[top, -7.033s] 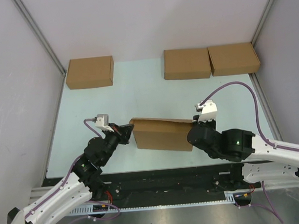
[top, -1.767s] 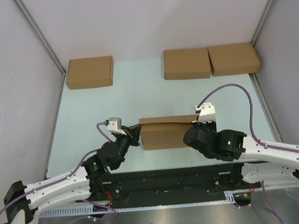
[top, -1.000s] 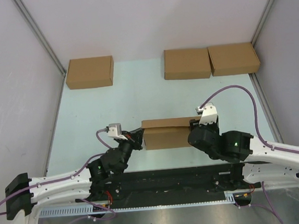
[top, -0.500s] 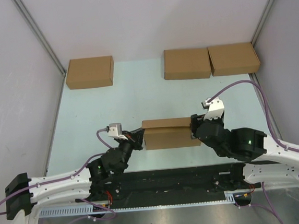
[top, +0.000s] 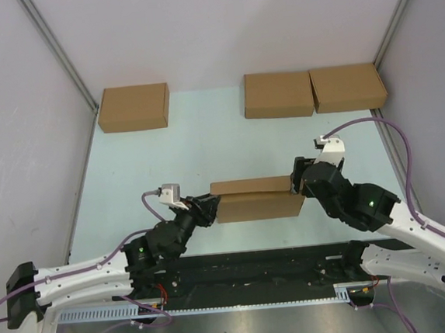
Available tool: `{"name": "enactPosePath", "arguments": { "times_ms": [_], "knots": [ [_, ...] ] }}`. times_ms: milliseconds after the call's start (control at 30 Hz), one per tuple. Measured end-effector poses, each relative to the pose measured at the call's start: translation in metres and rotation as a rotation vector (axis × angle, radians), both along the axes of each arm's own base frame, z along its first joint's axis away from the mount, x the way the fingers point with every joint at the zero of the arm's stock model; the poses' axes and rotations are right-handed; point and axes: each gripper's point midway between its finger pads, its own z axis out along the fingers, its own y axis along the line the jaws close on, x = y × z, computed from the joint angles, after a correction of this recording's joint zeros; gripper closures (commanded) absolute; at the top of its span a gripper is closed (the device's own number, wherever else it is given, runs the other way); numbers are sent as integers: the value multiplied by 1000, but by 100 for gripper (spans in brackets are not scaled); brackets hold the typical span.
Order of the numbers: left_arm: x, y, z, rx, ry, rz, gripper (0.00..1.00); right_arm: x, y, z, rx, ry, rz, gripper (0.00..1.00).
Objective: Fold the paper box
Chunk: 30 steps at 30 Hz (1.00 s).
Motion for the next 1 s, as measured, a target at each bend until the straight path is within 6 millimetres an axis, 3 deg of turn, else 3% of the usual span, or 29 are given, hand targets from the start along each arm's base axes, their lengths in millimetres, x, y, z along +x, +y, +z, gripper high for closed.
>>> {"name": "enactPosePath", "arguments": {
  "times_ms": [267,600,800,1000],
  "knots": [
    [-7,8,4,14,7,-25,48,7,-9,-8,113,48,-13,24],
    [-7,5,4,45,16,-28,47,9,4,-16,192,85,46,25],
    [-6,-1,4,78,21,-33,41,13,4,-26,221,106,44,36],
    [-9,10,-36,264,76,-35,34,15,7,-30,290,102,60,47]
  ]
}}
